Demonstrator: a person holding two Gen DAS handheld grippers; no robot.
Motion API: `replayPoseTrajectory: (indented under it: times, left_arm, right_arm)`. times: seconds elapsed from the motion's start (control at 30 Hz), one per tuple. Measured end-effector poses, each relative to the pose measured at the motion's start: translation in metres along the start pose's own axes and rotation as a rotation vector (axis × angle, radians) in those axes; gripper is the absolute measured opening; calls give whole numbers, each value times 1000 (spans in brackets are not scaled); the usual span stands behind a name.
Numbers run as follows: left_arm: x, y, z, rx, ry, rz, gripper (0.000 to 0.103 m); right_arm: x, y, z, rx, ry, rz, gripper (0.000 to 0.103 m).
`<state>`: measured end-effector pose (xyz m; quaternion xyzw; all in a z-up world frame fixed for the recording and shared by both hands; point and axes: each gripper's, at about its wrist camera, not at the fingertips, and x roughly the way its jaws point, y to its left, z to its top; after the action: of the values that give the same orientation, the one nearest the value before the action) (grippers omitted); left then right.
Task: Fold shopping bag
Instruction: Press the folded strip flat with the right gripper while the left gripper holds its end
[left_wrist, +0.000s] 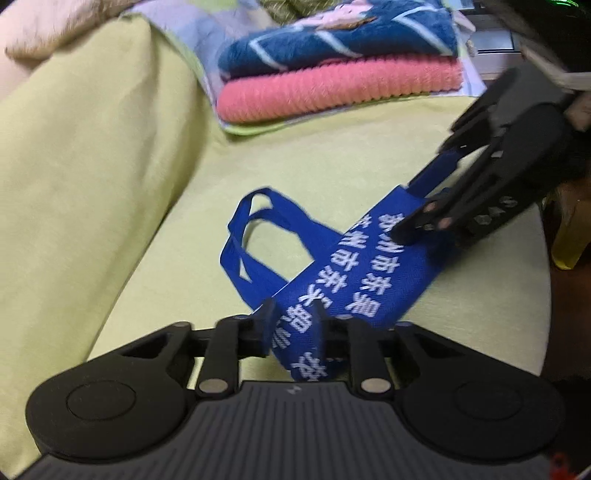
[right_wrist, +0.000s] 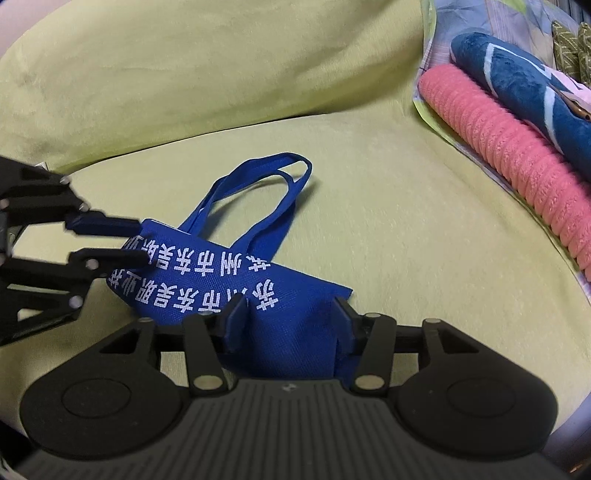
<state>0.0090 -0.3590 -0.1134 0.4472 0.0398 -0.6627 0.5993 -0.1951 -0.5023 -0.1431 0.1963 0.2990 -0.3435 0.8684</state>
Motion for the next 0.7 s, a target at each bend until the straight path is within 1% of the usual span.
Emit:
replayPoseTrajectory:
  times: [0.07,0.13,0.3,0.37,0.47,0.53,0.63,0.7]
  left_arm:
    - [-2,-2,-2,-6,-4,-8,19]
    - [5,1,-8,-20,22,-11,19]
    - [18,18,-11,-112,3,-71,19]
    - [23,20,-12,-126,-13,-79,19]
    - [29,26,-12,-174,-31,-83,20]
    - [29,24,-11,-165,-32,-62,23]
    - [18,15,-7,-85,-25,9,23]
    - [9,9,-7,-31,-27,42,24]
  right_arm:
    - [0,0,0,-3,1,2,47]
    - [0,0,1,-6,3,3,47]
    - [3,1,3,-12,3,-5,47]
    - [4,1,3,-9,1,-4,47]
    - [4,1,3,-7,-2,-7,47]
    - [4,1,3,-10,-1,-8,47]
    - [4,0,3,-9,0,-4,47]
    - [4,-1,3,-6,0,0,47]
